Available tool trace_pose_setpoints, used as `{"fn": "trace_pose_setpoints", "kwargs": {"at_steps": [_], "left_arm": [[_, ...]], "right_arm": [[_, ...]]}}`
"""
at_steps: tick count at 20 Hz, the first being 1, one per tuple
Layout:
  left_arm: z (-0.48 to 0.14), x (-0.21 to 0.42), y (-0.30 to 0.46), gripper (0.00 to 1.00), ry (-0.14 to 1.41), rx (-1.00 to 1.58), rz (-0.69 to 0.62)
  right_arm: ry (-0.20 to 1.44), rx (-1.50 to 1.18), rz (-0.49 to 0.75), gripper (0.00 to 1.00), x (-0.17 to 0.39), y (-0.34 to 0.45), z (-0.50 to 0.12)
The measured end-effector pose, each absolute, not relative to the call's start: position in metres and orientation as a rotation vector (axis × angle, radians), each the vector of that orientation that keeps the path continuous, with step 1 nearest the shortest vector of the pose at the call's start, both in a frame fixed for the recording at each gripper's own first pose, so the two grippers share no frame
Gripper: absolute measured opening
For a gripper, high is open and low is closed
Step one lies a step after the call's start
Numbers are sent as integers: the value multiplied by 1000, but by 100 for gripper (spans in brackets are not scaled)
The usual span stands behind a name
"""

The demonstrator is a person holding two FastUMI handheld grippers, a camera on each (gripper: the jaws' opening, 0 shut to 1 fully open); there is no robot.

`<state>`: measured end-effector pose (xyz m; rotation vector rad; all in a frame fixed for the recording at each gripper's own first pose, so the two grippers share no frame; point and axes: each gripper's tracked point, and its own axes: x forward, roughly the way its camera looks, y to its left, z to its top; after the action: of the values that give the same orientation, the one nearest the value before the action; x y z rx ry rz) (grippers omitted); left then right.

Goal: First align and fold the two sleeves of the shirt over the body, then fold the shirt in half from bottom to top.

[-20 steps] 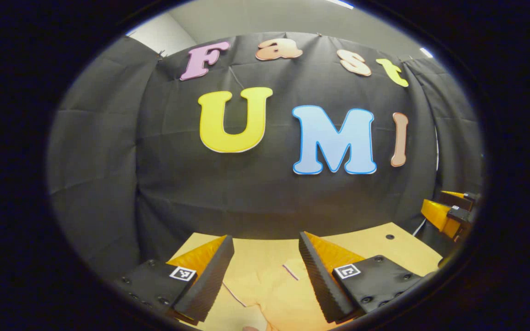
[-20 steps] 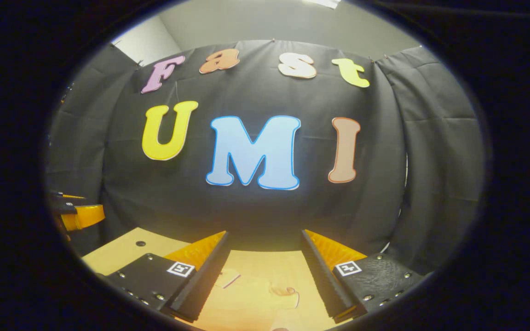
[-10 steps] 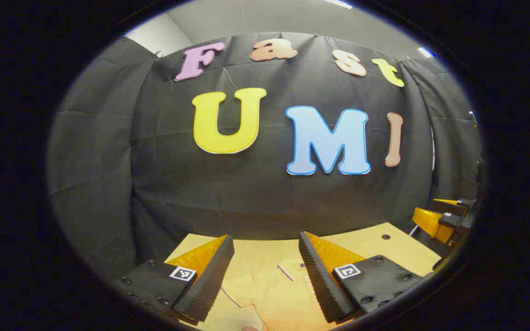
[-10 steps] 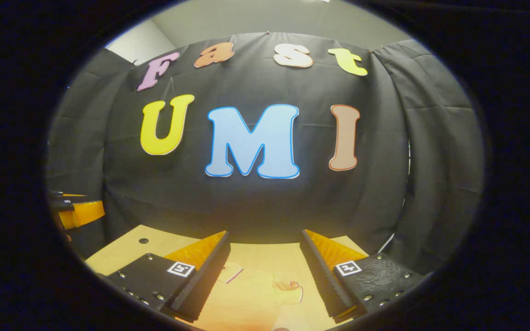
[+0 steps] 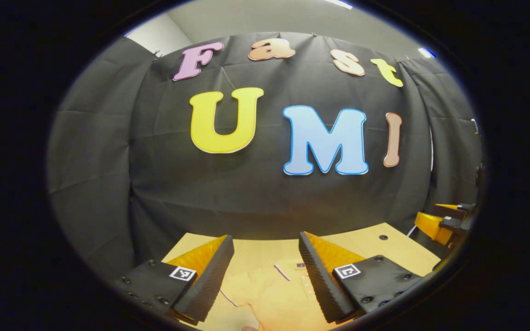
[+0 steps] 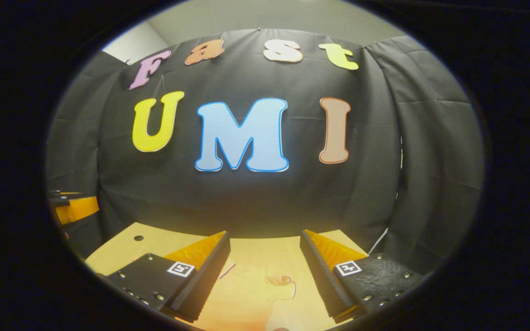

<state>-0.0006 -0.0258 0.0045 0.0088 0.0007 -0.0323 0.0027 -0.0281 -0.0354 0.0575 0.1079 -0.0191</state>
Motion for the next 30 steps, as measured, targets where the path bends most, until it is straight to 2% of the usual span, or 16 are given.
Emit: {"fn": "trace_pose_setpoints", "kwargs": {"at_steps": [10, 22, 30], "left_arm": [[11, -4, -21, 94, -14, 41, -11], [9, -10, -6, 93, 2, 58, 59], [-1, -9, 8, 93, 33, 53, 104]], "right_arm": [[211, 32, -5, 95, 41, -39, -90], [516, 37, -5, 96, 88, -66, -237], [735, 37, -16, 97, 98, -76, -325]]}}
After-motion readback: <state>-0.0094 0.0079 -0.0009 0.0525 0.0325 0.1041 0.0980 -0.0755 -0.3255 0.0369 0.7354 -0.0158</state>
